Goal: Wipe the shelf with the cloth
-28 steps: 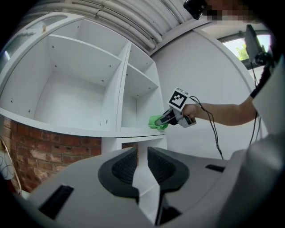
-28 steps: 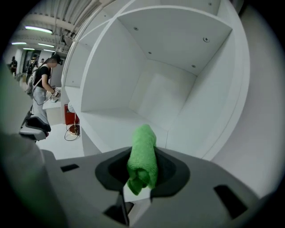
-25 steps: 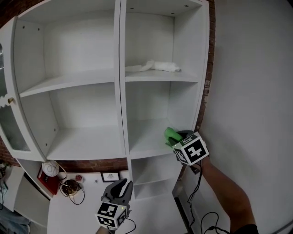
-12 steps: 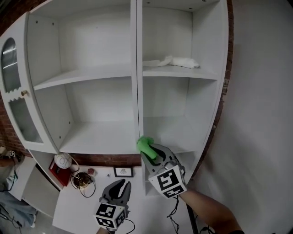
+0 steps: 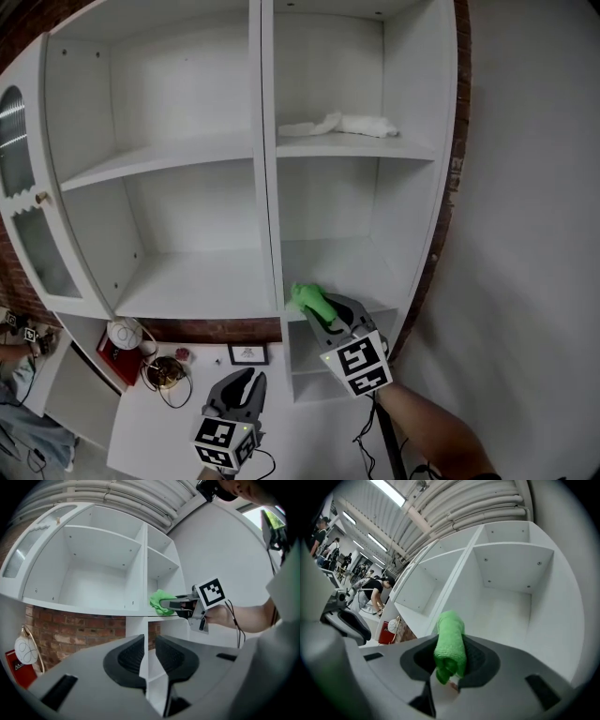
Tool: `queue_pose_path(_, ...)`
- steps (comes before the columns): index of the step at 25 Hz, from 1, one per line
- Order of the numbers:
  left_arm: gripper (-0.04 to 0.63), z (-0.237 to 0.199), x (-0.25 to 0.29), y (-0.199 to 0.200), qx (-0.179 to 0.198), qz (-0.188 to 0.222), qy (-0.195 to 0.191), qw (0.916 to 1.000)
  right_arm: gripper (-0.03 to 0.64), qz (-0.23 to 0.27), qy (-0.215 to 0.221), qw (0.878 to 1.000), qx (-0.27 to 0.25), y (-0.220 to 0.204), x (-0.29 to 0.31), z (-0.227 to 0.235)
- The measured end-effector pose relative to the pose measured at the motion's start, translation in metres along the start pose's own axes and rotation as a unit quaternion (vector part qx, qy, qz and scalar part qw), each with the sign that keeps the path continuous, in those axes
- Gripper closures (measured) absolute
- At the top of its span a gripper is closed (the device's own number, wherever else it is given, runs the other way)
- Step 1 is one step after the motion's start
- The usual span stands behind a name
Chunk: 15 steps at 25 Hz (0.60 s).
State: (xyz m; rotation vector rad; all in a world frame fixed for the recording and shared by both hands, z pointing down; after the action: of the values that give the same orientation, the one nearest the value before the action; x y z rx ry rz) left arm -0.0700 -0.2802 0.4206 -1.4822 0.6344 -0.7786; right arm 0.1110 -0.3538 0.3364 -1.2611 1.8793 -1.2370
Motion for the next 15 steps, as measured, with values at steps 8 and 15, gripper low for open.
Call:
queue_pose_path(8,0.523,0.027,0.025,0.005,0.007,0.001,-0.043,0.999,0.515,-0.018,-0.051,0.998,0.012,-0.023,-0.03,0.043)
queue_pose_path(15,0.523,0.045,0.042,0.008,0.012,0.002,-0.073,0.9973,0.515,-0.047,-0.095,0.994,0.027,-0.043,-0.059,0.083)
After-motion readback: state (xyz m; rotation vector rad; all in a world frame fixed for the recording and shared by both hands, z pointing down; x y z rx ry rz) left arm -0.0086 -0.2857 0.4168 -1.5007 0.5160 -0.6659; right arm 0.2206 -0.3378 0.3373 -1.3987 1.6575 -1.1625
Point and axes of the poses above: the fingertips, and each gripper's own axes: x forward along the fingers, z to its right, y out of its top, the point moved 6 cm from there along -x, backward along the fingers, and after that the axes turned 2 degrees about -z, right-handed, at the moved point
